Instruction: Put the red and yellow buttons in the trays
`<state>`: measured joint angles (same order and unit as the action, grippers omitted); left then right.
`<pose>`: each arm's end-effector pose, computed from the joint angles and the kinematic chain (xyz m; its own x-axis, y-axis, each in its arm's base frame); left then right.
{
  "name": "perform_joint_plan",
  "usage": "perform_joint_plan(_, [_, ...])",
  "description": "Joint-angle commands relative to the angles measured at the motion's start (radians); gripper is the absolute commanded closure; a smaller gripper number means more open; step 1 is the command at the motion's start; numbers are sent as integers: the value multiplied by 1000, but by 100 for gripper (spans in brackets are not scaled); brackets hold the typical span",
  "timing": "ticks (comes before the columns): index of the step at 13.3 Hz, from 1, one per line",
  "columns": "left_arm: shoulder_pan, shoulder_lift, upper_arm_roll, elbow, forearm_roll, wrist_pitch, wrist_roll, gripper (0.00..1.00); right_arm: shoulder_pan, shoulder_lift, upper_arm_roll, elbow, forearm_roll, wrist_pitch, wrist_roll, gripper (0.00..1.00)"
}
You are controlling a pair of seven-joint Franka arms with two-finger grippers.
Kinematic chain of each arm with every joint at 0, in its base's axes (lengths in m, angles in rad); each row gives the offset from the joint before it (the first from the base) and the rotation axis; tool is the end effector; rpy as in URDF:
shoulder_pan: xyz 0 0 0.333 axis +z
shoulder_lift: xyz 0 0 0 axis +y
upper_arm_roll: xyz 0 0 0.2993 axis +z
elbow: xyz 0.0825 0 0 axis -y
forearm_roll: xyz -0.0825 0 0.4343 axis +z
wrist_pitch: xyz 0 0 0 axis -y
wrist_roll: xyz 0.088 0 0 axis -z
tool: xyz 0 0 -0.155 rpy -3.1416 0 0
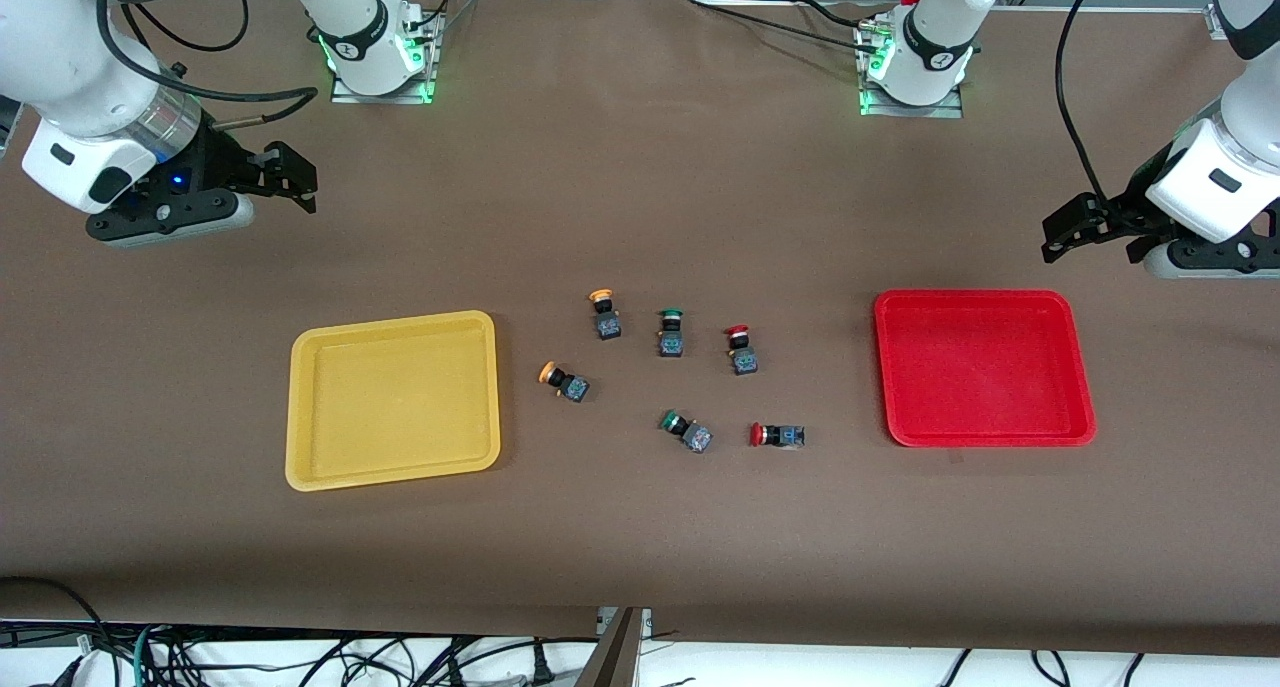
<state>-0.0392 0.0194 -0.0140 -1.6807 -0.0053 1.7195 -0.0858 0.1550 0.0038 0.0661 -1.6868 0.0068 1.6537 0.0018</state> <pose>0.6197 -0.0337 0.5032 0.9993 0.0334 0.0189 0.0333 -0.9994 0.0072 0.5919 0.1340 0.5039 0.9755 0.2169 -0.0369 0.2167 -0.9762 -0.0069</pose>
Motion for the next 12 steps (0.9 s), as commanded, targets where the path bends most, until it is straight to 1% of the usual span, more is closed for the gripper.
perform_joint_plan(1, [-8,8,2,19,22,-18,-6,0,-20,4,20,13,-13,-22,-14,0])
perform_joint_plan(3, [-10,36,2,47,21,-18,-3,0,-20,5,20,13,-13,-23,-20,1])
perform_joint_plan(5, [-13,53,2,55,7,-78,3,0,-20,7,20,13,-13,-23,-22,0])
perform_joint_plan(7, [-62,164,-17,64,19,-145,-5,0,-20,7,20,13,-13,-22,-22,0])
perform_joint_plan(8, [-83,198,-18,68,19,-138,-14,0,-20,7,20,13,-13,-22,-22,0])
perform_joint_plan(9, [-90,249,-17,75,5,-112,-25,0,-20,8,20,13,-13,-22,-22,0])
perform_joint_plan(10, [-93,282,-18,105,5,-28,-49,0,-20,10,20,13,-13,-22,-22,1])
perform_joint_plan(12, [-106,342,-21,108,-2,153,-101,0,-20,13,20,13,-13,-22,-22,0])
